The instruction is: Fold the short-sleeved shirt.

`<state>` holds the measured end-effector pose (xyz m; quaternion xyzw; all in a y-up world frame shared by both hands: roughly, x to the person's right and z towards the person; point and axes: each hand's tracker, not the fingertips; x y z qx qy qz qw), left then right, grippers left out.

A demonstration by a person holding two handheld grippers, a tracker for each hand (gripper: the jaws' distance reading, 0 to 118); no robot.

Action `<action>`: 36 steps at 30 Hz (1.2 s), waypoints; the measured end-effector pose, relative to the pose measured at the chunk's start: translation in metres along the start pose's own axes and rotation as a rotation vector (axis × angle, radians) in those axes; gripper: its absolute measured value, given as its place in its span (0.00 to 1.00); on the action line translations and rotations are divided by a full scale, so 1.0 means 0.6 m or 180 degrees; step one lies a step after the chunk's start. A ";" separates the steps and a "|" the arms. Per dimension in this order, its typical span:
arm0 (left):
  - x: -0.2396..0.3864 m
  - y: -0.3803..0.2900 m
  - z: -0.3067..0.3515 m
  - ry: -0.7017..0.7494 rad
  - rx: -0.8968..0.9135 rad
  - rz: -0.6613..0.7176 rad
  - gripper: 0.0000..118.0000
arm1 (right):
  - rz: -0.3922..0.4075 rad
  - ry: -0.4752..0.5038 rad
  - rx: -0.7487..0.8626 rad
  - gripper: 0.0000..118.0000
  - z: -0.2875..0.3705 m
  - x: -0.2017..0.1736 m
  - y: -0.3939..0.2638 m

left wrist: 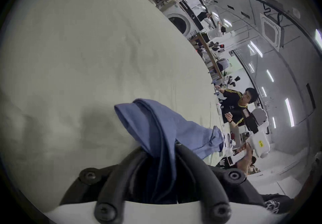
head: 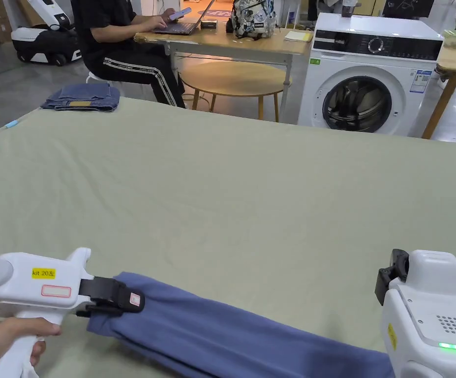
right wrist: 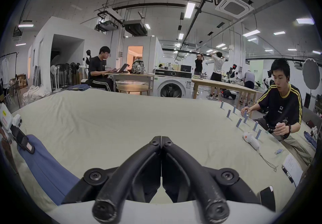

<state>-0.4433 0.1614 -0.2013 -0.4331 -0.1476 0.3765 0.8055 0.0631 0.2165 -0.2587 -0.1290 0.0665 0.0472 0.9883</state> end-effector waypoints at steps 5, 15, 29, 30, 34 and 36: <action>-0.010 0.045 0.068 0.0229 0.0083 -0.0074 0.05 | -0.0028 0.0029 -0.0001 0.00 -0.006 -0.003 0.001; 0.058 0.024 0.081 0.0116 0.0084 -0.0129 0.05 | -0.0071 0.0074 0.0007 0.00 -0.011 -0.004 0.003; 0.223 -0.044 -0.143 0.0003 -0.0400 -0.0234 0.05 | -0.0126 -0.0019 -0.0073 0.00 -0.002 0.029 -0.009; 0.227 -0.047 -0.166 0.0106 -0.0464 -0.0261 0.05 | -0.0136 -0.0028 -0.0087 0.00 -0.001 0.033 -0.010; 0.236 -0.068 -0.247 0.0456 -0.0665 -0.0254 0.05 | -0.0158 -0.0074 -0.0134 0.00 0.001 0.046 -0.018; 0.229 -0.073 -0.285 0.0618 -0.0789 -0.0269 0.05 | -0.0170 -0.0091 -0.0159 0.00 0.002 0.052 -0.021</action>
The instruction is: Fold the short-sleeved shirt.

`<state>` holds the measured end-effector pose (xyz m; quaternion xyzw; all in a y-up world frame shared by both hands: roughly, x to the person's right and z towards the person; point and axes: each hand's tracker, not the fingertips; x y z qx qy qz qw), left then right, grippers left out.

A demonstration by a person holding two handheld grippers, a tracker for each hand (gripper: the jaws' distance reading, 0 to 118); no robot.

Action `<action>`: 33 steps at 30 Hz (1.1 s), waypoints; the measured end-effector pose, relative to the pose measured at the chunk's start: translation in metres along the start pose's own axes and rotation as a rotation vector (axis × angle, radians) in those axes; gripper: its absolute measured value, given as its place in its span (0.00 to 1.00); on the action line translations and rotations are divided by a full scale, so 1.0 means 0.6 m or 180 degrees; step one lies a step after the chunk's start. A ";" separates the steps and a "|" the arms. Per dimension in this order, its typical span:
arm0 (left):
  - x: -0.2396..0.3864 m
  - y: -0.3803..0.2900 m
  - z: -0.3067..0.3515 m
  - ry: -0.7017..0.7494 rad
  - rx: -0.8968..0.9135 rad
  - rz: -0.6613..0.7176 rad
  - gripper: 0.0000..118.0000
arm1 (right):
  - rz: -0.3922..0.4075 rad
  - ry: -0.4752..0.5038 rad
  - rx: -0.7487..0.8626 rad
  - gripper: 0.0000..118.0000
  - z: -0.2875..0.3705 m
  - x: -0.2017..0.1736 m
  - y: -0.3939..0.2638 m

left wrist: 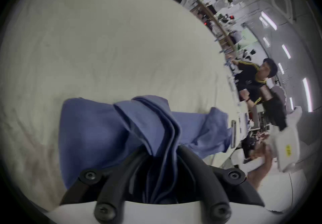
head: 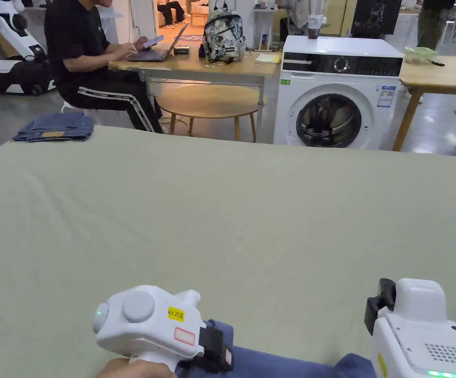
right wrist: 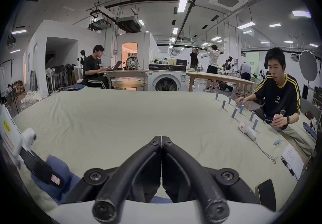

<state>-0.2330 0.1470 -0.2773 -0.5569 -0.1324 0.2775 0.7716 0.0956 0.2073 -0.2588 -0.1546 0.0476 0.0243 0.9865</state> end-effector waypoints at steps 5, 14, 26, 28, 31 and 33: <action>0.009 -0.006 -0.056 0.0255 -0.0156 -0.0091 0.05 | -0.0007 -0.0041 -0.0052 0.00 0.001 0.011 -0.007; 0.028 -0.003 0.010 -0.0024 -0.0099 -0.0292 0.38 | -0.0013 -0.0072 -0.0112 0.00 0.001 0.020 -0.013; -0.010 0.010 0.073 0.0022 0.0338 -0.0300 0.05 | -0.0054 -0.0059 -0.0175 0.00 0.003 0.023 -0.024; -0.011 0.004 0.048 0.0205 0.0187 -0.0355 0.04 | -0.0047 -0.0056 -0.0192 0.00 0.004 0.023 -0.026; -0.012 -0.006 0.000 0.0058 -0.0119 -0.0336 0.04 | -0.0037 -0.0058 -0.0207 0.00 0.003 0.023 -0.030; -0.004 -0.016 -0.029 0.0054 -0.0278 -0.0449 0.04 | -0.0032 -0.0055 -0.0220 0.00 0.003 0.023 -0.032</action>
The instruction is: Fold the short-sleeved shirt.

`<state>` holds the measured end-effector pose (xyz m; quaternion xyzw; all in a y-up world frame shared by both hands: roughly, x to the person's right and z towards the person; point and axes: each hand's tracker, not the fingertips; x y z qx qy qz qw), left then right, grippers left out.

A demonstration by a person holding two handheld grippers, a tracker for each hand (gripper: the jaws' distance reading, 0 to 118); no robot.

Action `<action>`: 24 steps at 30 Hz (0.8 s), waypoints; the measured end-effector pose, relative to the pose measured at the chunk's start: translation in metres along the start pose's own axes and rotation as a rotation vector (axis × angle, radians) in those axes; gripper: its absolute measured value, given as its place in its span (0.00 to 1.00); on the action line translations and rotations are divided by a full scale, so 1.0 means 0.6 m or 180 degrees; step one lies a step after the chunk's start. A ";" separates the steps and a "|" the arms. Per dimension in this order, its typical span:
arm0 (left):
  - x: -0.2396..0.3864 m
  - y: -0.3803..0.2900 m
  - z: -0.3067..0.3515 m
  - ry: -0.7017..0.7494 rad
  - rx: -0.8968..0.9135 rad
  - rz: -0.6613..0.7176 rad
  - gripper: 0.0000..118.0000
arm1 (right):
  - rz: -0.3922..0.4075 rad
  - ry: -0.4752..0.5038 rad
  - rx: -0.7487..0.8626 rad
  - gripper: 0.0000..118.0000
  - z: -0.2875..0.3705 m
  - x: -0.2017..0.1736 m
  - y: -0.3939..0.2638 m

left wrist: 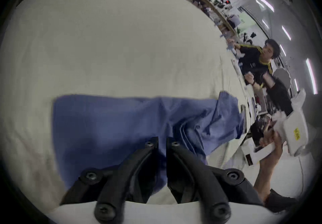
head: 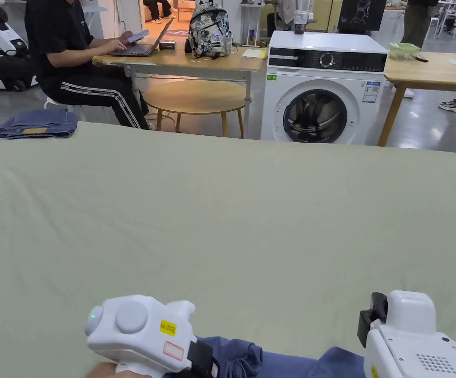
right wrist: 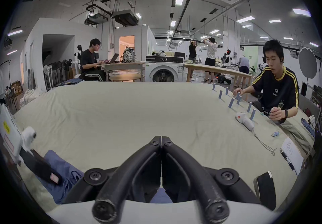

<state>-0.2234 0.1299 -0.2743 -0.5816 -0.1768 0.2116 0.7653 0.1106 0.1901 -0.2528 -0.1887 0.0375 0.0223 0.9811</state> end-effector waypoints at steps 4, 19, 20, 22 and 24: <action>0.017 -0.013 -0.036 -0.0320 -0.0034 -0.0032 0.04 | 0.0006 -0.0004 -0.0011 0.00 0.001 0.001 -0.002; -0.006 -0.044 -0.065 -0.0872 0.0241 0.0223 0.04 | -0.0060 -0.0013 -0.0058 0.00 -0.001 0.007 -0.009; -0.004 -0.045 -0.058 -0.0881 0.0239 0.0210 0.04 | -0.0064 -0.0010 -0.0060 0.00 -0.002 0.007 -0.010; -0.008 -0.046 -0.033 -0.0930 0.0281 0.0191 0.05 | -0.0065 -0.0005 -0.0061 0.00 -0.002 0.006 -0.009; -0.020 -0.042 0.001 -0.1000 0.0337 0.0182 0.12 | -0.0061 0.0003 -0.0039 0.00 0.000 0.004 -0.007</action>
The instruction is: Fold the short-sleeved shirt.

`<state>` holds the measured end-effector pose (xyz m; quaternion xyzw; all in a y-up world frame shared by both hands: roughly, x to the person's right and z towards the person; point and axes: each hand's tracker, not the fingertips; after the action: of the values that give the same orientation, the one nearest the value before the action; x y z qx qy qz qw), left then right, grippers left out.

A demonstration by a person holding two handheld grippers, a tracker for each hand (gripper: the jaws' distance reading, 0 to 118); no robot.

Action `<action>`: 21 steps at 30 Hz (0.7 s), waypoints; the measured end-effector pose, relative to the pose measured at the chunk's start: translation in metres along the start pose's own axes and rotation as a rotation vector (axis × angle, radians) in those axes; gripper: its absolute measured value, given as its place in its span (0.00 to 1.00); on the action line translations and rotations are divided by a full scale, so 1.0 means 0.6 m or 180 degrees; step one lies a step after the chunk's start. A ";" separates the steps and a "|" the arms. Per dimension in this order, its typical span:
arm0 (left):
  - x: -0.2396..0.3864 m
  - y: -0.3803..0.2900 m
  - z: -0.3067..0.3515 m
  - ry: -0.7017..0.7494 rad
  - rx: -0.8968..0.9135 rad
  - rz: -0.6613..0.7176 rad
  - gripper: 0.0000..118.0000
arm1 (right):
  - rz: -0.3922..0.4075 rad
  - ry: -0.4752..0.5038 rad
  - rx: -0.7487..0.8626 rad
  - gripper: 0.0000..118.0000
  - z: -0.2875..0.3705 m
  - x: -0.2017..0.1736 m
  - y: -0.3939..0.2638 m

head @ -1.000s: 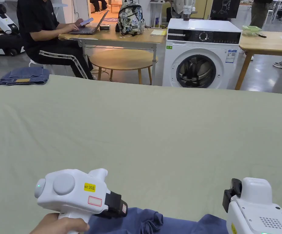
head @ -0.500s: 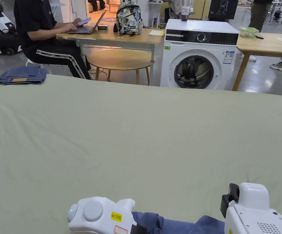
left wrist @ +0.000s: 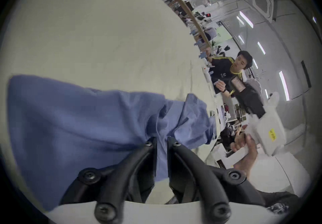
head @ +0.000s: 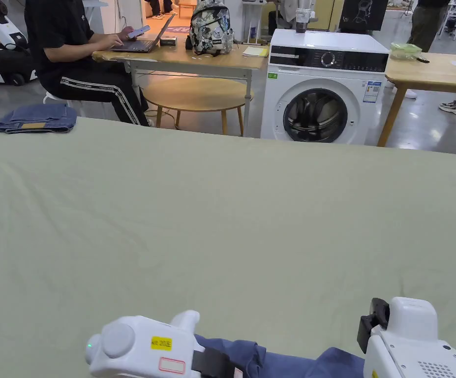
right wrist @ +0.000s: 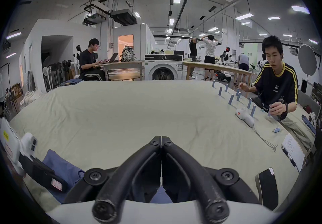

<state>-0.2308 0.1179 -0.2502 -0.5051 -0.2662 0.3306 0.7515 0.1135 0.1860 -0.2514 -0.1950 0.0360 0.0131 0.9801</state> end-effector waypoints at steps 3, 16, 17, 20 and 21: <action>-0.010 0.022 0.065 0.0030 0.0291 -0.0115 0.24 | 0.0020 0.0012 0.0046 0.00 0.002 -0.001 0.004; -0.168 0.015 0.178 0.0170 0.0414 0.0415 0.69 | 0.0019 0.0051 0.0339 0.00 0.020 -0.008 0.025; -0.180 0.010 0.168 0.0168 0.0354 0.0466 0.69 | 0.0013 0.0059 0.0350 0.00 0.021 -0.008 0.026; -0.220 0.000 0.148 -0.0155 0.0422 0.0590 0.69 | 0.0022 0.0057 0.0356 0.00 0.024 -0.008 0.028; -0.225 -0.001 0.147 -0.0382 0.0526 0.0615 0.69 | 0.0027 0.0054 0.0355 0.00 0.024 -0.008 0.028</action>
<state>-0.3820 0.0657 -0.2279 -0.4441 -0.2327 0.4518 0.7379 0.1091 0.2070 -0.2440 -0.1400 0.0458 0.0135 0.9890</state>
